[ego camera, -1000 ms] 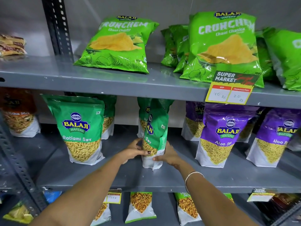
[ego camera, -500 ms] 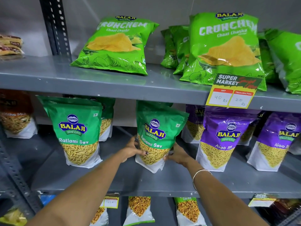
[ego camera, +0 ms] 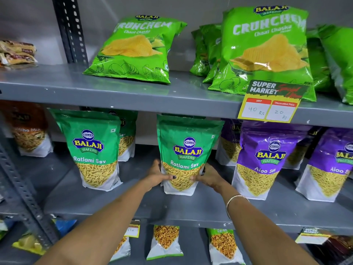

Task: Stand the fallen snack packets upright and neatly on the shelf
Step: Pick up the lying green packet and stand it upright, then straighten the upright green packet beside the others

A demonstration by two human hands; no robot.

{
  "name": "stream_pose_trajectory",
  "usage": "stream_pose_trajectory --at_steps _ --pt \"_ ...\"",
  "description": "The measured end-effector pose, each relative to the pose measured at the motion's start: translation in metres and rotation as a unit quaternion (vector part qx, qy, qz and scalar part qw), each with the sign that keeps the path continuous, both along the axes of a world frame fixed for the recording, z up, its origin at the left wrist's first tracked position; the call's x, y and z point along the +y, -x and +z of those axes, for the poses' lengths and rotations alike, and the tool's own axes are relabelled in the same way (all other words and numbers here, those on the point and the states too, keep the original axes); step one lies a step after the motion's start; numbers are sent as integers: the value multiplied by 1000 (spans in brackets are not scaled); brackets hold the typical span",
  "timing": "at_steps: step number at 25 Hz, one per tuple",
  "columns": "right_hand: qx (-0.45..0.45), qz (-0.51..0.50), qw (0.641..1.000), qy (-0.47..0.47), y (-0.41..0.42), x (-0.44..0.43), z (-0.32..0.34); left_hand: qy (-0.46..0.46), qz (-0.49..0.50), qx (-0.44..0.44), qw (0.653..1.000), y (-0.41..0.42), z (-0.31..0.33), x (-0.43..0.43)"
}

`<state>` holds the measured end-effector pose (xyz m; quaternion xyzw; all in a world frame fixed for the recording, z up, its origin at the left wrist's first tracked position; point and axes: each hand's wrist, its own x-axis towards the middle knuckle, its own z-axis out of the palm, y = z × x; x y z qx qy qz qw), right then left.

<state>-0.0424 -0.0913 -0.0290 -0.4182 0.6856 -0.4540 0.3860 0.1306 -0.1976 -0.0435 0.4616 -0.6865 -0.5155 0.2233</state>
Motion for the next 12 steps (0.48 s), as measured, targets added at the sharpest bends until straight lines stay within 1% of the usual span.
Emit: stream_pose_trajectory --at_steps 3,4,5,7,8,10,11,12 --pt "-25 27 999 -14 -1 0 2 5 5 -3 1000 1 0 4" --pt "-30 45 997 -49 0 -1 5 2 4 -7 1000 -1 0 5" --pt "-12 56 993 -107 2 -1 5 7 1 -13 1000 -4 0 6" --pt "51 64 961 -264 7 1 7 19 -5 -56 998 -16 -1 8" --pt "71 63 941 -325 6 0 6 23 -1 -89 996 -29 -2 8" --pt "53 67 924 -372 -6 -7 8 7 26 -116 993 -60 -3 3" --pt "42 86 918 -385 -20 -14 12 0 45 -108 993 -78 -3 -1" --pt "40 123 909 -397 -38 -21 18 24 66 -110 991 -97 -4 -5"
